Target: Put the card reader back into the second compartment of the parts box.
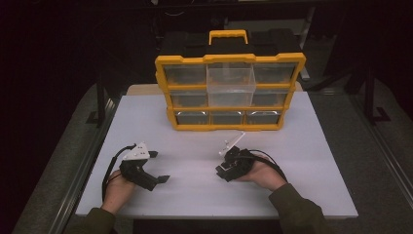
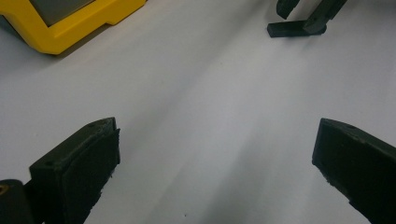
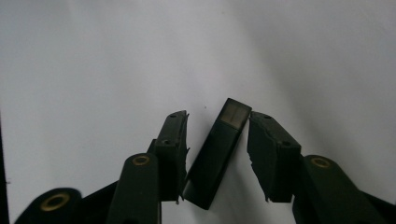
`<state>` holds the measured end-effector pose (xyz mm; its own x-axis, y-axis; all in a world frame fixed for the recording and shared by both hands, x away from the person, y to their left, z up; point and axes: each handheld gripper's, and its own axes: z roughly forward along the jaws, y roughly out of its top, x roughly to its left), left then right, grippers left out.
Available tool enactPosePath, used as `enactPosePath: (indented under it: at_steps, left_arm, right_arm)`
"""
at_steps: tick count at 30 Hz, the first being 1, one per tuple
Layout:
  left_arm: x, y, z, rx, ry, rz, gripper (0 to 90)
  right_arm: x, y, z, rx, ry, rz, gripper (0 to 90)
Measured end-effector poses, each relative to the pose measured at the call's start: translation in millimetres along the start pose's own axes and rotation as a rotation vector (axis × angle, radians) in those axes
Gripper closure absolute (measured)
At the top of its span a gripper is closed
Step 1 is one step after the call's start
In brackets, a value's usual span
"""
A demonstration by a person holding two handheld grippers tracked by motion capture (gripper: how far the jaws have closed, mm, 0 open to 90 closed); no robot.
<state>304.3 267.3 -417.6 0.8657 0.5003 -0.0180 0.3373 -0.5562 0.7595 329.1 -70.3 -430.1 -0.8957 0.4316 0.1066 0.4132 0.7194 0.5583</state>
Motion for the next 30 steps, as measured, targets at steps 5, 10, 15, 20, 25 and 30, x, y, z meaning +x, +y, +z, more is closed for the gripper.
enactPosePath:
  at_steps: [5,10,15,20,25,30]
  left_arm:
    - [-1.4,0.2,-0.1,0.004,0.003,0.008,0.4]
    - [-2.0,0.0,-0.4,0.005,0.004,0.007,0.4]
    - [-2.0,0.1,-0.1,0.004,0.001,0.011,0.4]
    - [-0.3,-0.5,0.0,-0.002,-0.002,0.0,0.4]
    - [-0.1,-0.6,0.1,-0.001,-0.003,-0.001,0.4]
    - [-0.2,-0.7,0.2,0.001,-0.005,-0.001,0.4]
  right_arm:
    - [0.0,0.1,1.8,0.013,-0.014,0.001,62.4]
    - [2.4,0.3,4.2,0.025,-0.02,-0.001,64.4]
    - [3.4,0.0,4.7,0.028,-0.033,-0.006,67.3]
    - [3.2,-0.2,4.9,0.027,-0.041,0.003,70.1]
    - [2.7,-0.3,4.7,0.027,-0.043,0.002,71.8]
    - [2.7,-0.3,4.8,0.028,-0.044,-0.008,72.2]
